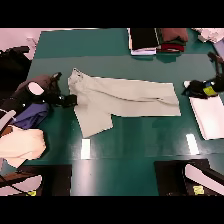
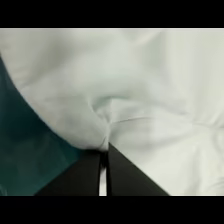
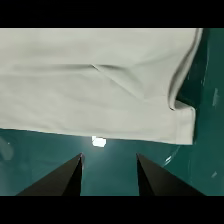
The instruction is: Fold the shirts.
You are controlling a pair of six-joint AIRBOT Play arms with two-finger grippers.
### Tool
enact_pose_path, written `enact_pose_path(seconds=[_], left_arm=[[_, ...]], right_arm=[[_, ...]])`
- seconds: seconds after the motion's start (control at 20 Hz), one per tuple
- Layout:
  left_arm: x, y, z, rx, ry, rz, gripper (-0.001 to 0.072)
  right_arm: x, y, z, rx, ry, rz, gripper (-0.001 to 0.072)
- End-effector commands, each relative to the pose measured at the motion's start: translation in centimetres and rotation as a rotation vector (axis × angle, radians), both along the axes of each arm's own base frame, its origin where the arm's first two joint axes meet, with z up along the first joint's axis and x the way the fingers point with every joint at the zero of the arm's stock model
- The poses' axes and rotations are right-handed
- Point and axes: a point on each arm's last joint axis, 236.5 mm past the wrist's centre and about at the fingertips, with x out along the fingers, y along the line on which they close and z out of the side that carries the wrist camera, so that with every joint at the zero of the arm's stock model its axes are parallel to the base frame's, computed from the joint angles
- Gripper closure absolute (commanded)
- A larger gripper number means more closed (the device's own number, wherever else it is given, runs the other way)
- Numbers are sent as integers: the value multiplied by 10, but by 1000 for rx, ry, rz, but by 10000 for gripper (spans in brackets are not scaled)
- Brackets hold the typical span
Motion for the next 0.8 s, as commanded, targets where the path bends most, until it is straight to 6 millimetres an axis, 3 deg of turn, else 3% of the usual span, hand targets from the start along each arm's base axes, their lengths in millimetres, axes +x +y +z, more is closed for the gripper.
enact_pose_path(seconds=[0.0,0.05,0.1,0.25,0.35,0.45,0.6,0.7,0.75], left_arm=[[14,0,38,16,-87,-32,683],[16,0,46,14,-108,-31,683],[16,0,49,13,-116,-30,683],[15,0,48,14,-111,-32,683],[14,0,48,14,-110,-33,683],[13,-1,48,14,-105,-35,683],[11,-1,47,13,-96,-40,683],[11,-1,47,13,-96,-40,683],[11,-1,47,13,-96,-40,683]], right_arm=[[-45,-39,-36,44,105,-152,319],[-60,-51,-55,71,144,-222,210],[-72,-56,-72,111,181,-281,179],[-80,-40,-110,287,226,-336,211],[-70,-29,-126,348,224,-359,213],[-58,-19,-139,352,230,-337,286],[-35,-2,-149,340,197,-309,296],[-24,3,-153,301,166,-287,349],[-18,5,-153,283,145,-274,414]])
